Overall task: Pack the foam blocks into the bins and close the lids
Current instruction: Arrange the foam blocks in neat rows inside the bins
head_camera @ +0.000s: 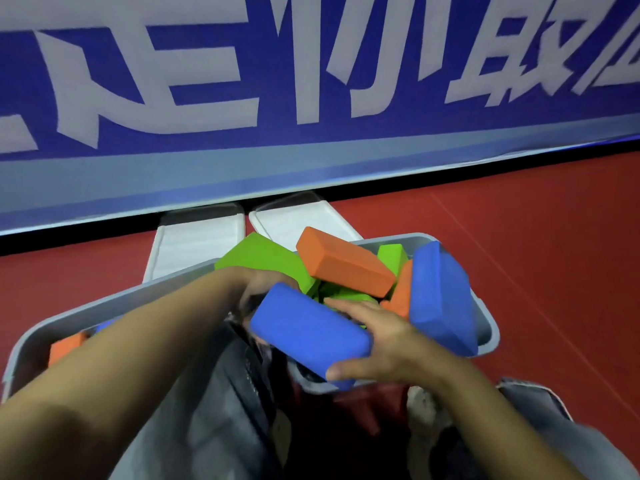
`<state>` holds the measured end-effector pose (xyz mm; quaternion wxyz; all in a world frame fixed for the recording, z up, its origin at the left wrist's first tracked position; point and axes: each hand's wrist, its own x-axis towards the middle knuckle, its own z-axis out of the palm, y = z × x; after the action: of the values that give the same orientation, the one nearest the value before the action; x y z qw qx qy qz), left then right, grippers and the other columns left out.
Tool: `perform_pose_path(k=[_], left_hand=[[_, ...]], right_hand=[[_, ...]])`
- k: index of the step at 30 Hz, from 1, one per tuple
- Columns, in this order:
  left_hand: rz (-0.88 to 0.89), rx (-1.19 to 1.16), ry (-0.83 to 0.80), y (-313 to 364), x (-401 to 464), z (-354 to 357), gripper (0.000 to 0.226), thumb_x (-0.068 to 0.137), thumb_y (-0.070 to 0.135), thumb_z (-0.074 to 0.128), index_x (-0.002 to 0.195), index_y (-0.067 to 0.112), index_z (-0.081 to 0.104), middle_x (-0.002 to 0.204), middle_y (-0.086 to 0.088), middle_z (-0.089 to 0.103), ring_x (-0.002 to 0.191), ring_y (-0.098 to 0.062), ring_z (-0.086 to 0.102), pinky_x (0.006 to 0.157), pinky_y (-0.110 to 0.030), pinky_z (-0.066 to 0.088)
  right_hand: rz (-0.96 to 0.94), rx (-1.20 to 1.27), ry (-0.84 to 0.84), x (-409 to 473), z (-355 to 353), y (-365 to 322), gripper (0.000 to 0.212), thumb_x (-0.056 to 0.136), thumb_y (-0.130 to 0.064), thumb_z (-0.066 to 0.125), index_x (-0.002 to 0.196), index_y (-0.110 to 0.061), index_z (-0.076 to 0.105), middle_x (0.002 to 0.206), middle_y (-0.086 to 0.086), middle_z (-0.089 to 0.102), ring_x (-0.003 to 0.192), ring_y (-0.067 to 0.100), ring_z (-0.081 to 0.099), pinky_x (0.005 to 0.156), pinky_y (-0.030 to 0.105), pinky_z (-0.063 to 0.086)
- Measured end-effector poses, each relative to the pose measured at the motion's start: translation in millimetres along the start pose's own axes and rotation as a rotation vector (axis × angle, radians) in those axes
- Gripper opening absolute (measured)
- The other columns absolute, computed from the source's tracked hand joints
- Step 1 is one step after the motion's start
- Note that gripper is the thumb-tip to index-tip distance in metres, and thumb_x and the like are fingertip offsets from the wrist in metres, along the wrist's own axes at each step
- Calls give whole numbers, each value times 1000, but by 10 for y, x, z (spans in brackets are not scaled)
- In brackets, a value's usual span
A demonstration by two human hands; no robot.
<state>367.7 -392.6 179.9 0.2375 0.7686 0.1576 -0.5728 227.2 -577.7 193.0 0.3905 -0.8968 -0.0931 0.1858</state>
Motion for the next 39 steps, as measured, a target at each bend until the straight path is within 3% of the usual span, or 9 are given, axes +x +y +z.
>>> perform_pose_path(k=[4,7,9,13,17,22,27,31,39], left_hand=[[261,-256,-8,-22,282,87,26,94,33,47,84,12,60,80,-9,62,75,-27,59,65,-37,51],[157,-345,-143,88,476,47,26,96,32,46,93,10,59,69,-14,67,81,-25,70,51,-28,56],[179,-493,-144,167,601,-4,35,99,46,34,112,17,48,83,-20,64,61,-29,71,46,-29,55],[225,-469,-51,200,843,-4,40,102,48,22,118,19,44,98,-11,56,74,-27,61,78,-38,46],[154,-371,18,232,999,-17,41,103,43,20,98,12,46,80,-10,52,68,-22,53,69,-32,42],[136,-447,33,213,1101,-122,45,101,49,21,111,11,44,80,-11,50,70,-24,54,78,-38,45],[164,-526,-64,208,1093,-181,63,95,63,26,136,17,39,103,-14,51,86,-32,59,83,-52,45],[184,-471,-112,241,1044,-82,82,82,75,41,145,23,30,135,-21,45,113,-44,56,81,-55,49],[255,-321,-133,255,944,-9,85,77,70,52,142,18,35,142,-20,40,104,-43,61,76,-53,55]], right_hand=[[-80,-549,116,116,97,11,111,65,-61,71,145,-50,-5,123,-7,37,116,16,46,98,31,40],[37,-415,159,293,-50,333,100,70,-51,71,144,-52,3,129,-9,40,121,13,45,95,26,40],[147,-174,284,376,-176,636,91,72,-46,74,144,-48,18,137,-8,44,127,12,44,97,21,36],[252,91,359,559,-187,989,81,77,-42,73,145,-36,30,144,-3,45,130,15,43,102,23,34],[383,19,349,811,-72,986,85,76,-51,69,147,-35,25,142,6,46,129,25,45,104,34,38],[379,1,440,924,162,854,83,78,-45,69,147,-23,28,135,11,52,122,29,49,94,30,39],[414,10,313,934,451,675,101,75,-57,66,150,-22,7,146,12,31,133,27,37,104,33,35],[374,-113,176,861,686,494,116,73,-62,65,149,-18,-10,140,14,28,116,32,51,90,32,45],[376,-136,157,946,629,488,116,70,-64,66,149,-21,-7,136,12,33,120,30,48,93,33,43]])
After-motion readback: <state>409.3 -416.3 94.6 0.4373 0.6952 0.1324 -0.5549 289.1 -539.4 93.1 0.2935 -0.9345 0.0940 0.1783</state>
